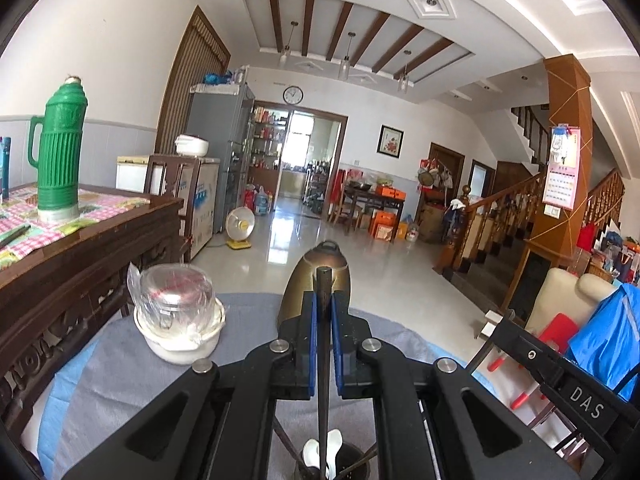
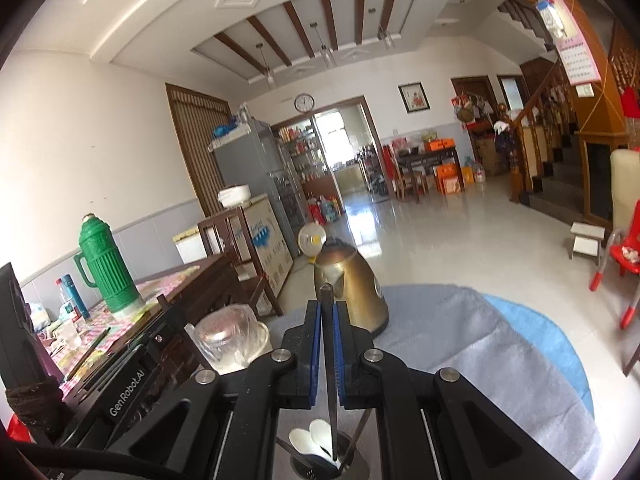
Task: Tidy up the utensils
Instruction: 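Lower the chopstick into the cup with the right tool while the left tool lowers its chopstick, then open both tools to release the chopsticks into the gray cup, then move both tools down to the last chopsticks lying beside the cup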
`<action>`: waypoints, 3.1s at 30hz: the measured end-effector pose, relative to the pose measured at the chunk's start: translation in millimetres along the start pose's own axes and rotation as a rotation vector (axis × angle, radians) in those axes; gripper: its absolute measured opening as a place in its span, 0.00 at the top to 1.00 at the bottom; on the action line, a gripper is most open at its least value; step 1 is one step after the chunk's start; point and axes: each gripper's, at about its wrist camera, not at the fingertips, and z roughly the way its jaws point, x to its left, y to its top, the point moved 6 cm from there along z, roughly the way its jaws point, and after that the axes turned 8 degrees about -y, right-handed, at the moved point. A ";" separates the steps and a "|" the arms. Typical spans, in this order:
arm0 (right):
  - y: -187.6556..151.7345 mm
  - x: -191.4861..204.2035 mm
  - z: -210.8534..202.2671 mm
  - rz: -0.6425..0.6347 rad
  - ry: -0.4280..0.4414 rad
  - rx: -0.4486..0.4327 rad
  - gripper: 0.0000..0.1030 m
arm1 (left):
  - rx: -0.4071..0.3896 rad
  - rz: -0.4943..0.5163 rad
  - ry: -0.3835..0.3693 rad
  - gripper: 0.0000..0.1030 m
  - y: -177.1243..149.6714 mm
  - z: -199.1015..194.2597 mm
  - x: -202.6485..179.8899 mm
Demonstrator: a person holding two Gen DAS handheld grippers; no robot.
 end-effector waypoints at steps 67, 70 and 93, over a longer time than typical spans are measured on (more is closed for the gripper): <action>-172.0 -45.8 -77.0 0.082 0.063 0.422 0.78 | 0.325 0.176 0.246 0.22 -117.2 -132.6 12.3; -181.6 -48.5 -73.4 0.086 0.062 0.443 0.78 | 0.340 0.175 0.251 0.22 -122.9 -129.3 13.3; -243.9 -58.8 -51.8 0.120 0.095 0.598 0.78 | 0.483 0.145 0.274 0.22 -176.8 -108.3 27.4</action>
